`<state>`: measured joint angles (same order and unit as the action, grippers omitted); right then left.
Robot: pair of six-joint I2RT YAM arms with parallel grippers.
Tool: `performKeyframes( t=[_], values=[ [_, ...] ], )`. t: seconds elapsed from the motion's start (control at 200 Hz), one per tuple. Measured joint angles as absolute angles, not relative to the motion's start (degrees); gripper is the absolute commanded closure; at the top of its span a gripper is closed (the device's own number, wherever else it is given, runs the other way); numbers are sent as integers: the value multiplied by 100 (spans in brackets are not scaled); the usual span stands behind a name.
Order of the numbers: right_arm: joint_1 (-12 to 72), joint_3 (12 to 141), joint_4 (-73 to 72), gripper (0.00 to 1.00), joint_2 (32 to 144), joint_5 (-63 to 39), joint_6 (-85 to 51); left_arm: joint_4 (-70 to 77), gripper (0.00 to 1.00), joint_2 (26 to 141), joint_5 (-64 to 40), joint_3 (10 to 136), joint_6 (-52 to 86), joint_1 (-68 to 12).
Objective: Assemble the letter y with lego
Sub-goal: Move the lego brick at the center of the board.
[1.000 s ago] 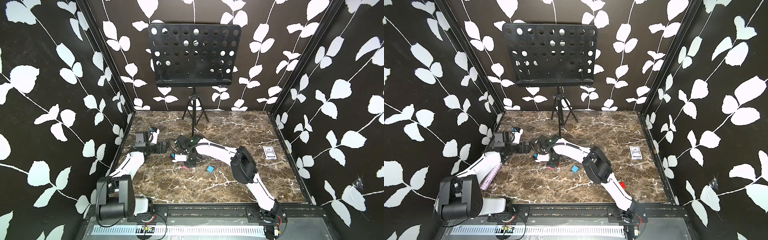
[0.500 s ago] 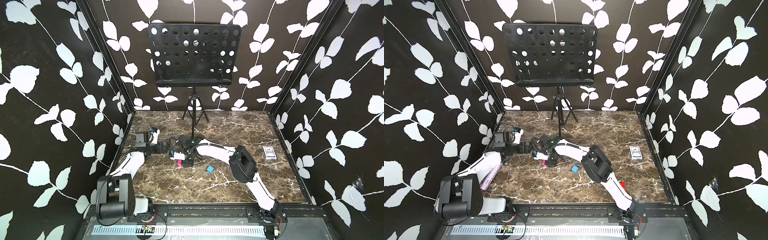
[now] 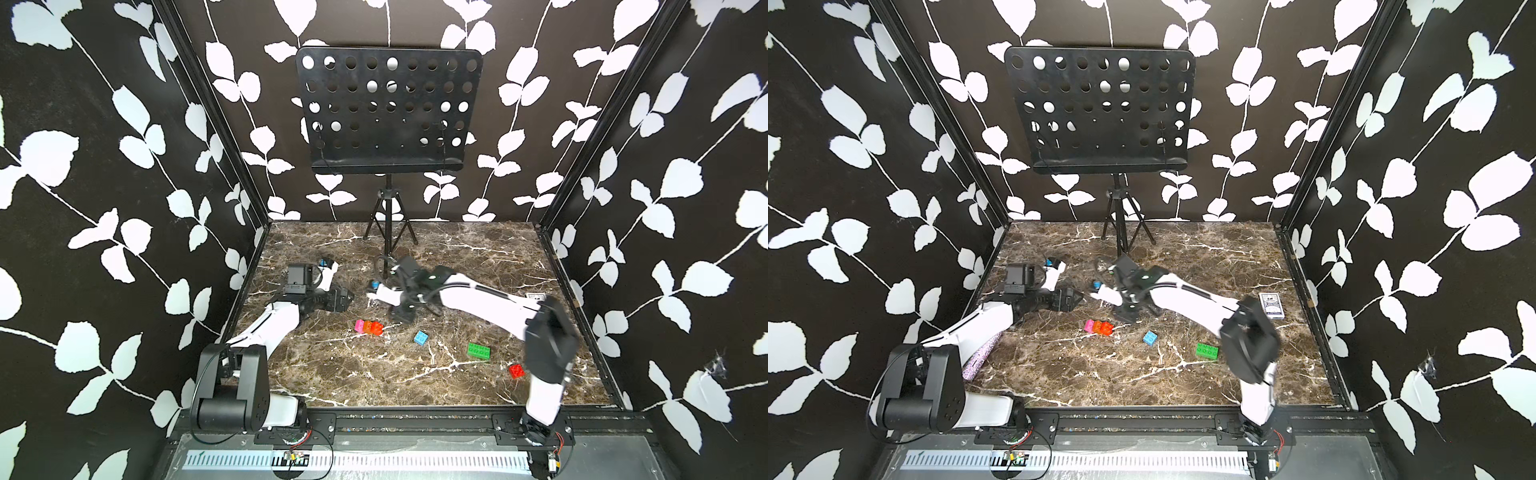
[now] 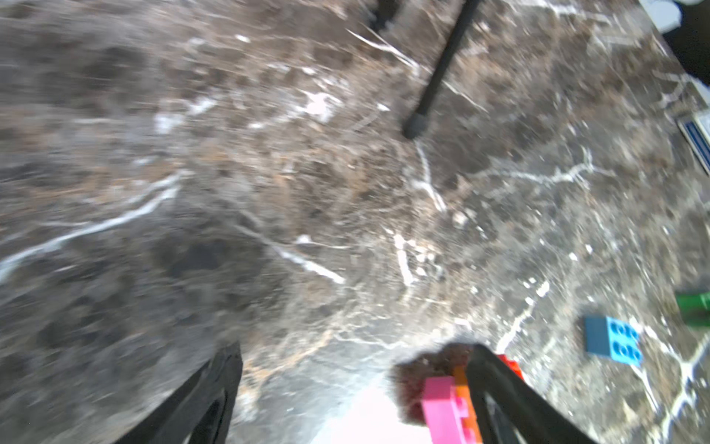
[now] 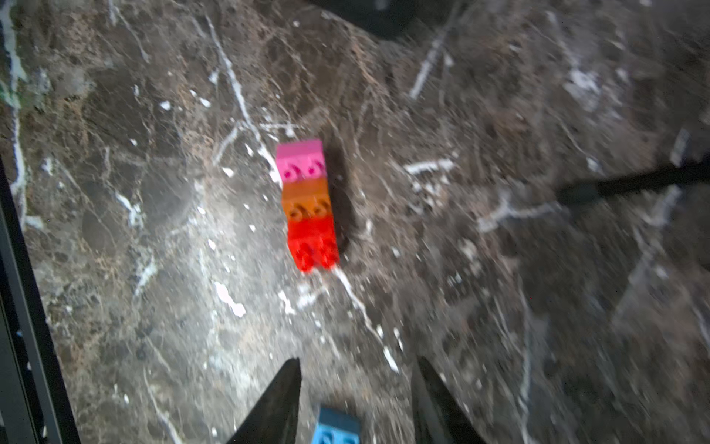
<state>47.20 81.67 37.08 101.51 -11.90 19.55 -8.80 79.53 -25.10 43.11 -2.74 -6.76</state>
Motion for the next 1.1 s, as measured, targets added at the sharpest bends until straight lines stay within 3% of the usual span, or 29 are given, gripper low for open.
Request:
performKeyframes(
  t=[0.38,1.1],
  values=[
    [3400,5559,5295,55,8409,-139,2123,-996,7,8029,-2556,4348,-366,-860],
    [3251,5207,5146,56,8919,290,2596,-998,7,8068,-2547,4370,-436,-893]
  ],
)
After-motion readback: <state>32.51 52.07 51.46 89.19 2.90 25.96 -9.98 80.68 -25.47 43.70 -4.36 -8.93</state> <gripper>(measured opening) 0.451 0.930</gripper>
